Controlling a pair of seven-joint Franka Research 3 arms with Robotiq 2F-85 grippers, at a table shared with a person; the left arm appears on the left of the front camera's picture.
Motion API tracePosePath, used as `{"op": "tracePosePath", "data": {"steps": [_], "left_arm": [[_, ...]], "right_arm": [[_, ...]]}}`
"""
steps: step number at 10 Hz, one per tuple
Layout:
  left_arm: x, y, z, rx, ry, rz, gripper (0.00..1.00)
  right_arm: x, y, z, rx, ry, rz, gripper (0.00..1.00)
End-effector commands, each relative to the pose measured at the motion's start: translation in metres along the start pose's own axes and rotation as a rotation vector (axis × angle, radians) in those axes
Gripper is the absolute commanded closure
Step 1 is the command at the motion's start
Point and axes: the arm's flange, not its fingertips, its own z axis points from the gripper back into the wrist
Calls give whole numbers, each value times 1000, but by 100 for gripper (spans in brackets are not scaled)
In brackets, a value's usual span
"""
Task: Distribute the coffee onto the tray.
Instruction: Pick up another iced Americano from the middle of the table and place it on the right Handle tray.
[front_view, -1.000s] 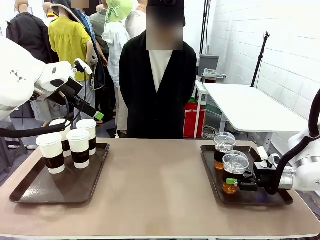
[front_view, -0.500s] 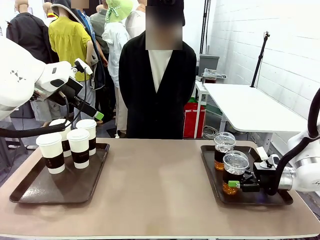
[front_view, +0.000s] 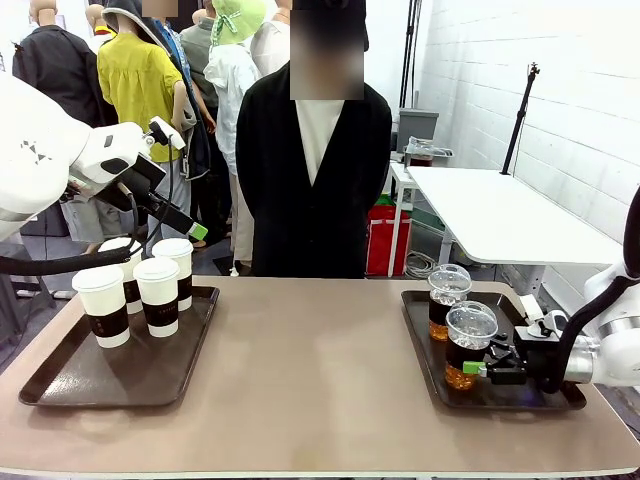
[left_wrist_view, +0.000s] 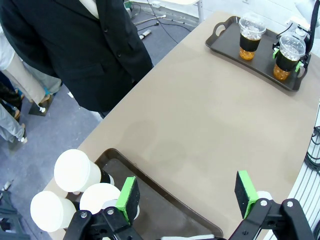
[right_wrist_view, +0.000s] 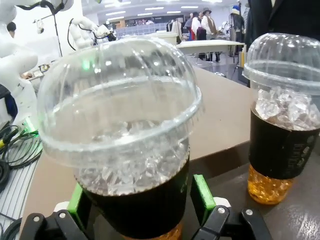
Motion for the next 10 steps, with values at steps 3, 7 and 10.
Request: {"op": "tracePosePath", "data": {"steps": [3,7,10], "left_arm": [[-1,1,0,-10,-3,6,0],[-1,1,0,-10,-3,6,0],[-1,1,0,-10,-3,6,0]], "right_arm": [[7,25,28,-60,5,-46,0],[-3,44,60,-65,-7,-92,0],[-7,36,54,-71,6,-58,0]]}}
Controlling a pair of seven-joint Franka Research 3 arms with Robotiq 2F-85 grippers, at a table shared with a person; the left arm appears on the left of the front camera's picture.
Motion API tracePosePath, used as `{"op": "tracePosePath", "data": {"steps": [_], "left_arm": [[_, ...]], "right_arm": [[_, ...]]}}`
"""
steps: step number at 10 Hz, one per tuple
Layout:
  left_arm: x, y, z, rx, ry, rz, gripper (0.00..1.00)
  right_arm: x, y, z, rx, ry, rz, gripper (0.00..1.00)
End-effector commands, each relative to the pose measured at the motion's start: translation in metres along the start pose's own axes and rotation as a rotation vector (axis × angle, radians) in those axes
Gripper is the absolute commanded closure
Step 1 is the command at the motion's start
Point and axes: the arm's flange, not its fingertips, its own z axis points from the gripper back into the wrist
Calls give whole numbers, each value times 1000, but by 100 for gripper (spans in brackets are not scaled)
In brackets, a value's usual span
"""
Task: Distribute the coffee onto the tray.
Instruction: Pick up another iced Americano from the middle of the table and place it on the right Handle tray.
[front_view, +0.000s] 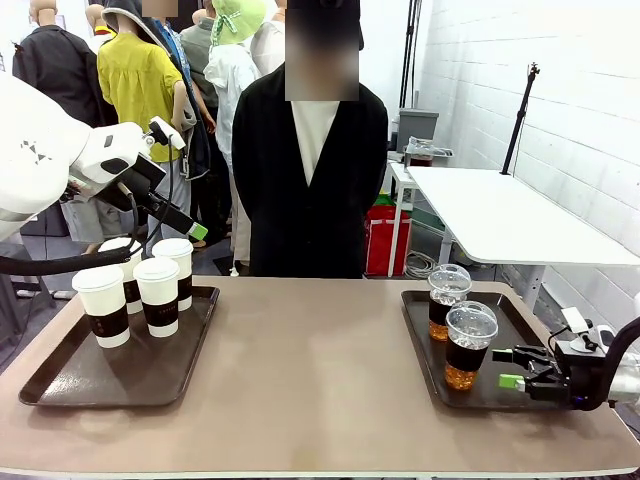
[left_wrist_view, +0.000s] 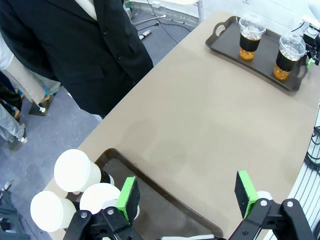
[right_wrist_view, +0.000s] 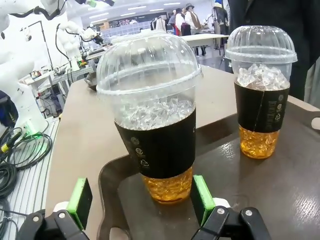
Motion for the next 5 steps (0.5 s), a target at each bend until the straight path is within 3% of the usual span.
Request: {"op": "tracePosePath", "data": {"steps": [1,5], "left_arm": [[-1,1,0,-10,-3,6,0],[-1,1,0,-10,-3,6,0]], "right_arm": [[1,-2,-4,0,1,5,0],[1,-2,-4,0,1,5,0]]}}
